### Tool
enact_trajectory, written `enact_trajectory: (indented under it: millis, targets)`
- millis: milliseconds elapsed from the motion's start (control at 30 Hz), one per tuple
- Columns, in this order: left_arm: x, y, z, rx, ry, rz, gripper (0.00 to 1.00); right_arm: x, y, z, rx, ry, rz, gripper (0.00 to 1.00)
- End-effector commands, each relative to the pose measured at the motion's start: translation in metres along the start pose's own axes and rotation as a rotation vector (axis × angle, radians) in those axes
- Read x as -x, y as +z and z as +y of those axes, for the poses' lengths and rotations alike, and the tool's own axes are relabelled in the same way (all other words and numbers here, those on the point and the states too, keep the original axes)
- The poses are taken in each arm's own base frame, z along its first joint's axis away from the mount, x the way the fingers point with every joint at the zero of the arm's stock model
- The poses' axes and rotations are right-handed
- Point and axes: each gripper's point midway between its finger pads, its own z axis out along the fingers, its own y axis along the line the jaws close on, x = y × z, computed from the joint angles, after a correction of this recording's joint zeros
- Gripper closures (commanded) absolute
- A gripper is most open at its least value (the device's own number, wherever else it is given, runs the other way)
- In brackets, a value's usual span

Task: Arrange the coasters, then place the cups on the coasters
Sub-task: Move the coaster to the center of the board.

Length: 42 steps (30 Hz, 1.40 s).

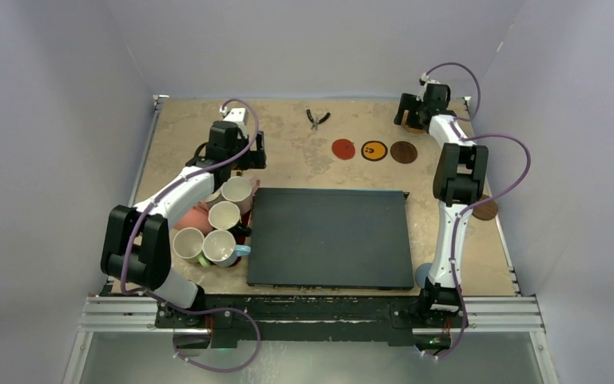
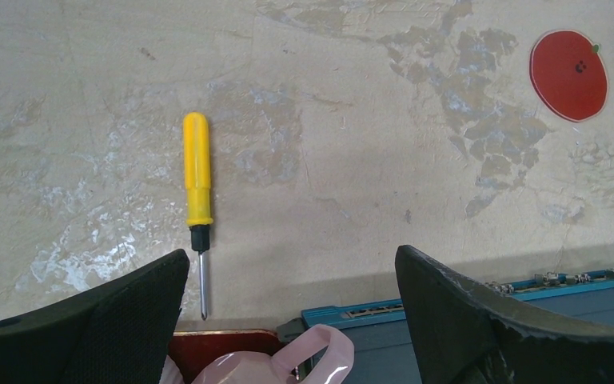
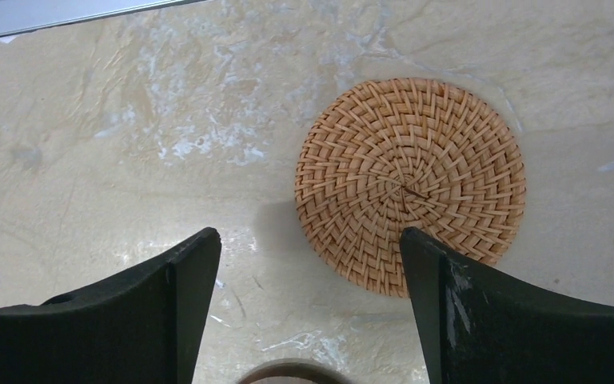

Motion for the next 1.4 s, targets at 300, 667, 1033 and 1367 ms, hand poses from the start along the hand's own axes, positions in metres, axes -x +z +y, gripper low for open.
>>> enact_trajectory:
  millis: [300, 667, 1033, 1367]
  targets:
    - [0.014, 0.003, -0.012, -0.035, 0.021, -0.036, 0.05, -0.074, -0.002, 0.048, 0.171, -0.044, 0.184, 0.17]
    - [0.017, -0.001, -0.013, -0.035, 0.023, -0.045, 0.05, -0.085, -0.026, 0.064, 0.212, -0.051, 0.213, 0.19]
    - [0.021, -0.004, -0.013, -0.035, 0.022, -0.056, 0.05, -0.105, -0.036, 0.067, 0.230, -0.054, 0.261, 0.20]
    - [0.022, -0.005, -0.014, -0.037, 0.021, -0.061, 0.05, -0.117, -0.044, 0.086, 0.269, -0.091, 0.288, 0.20]
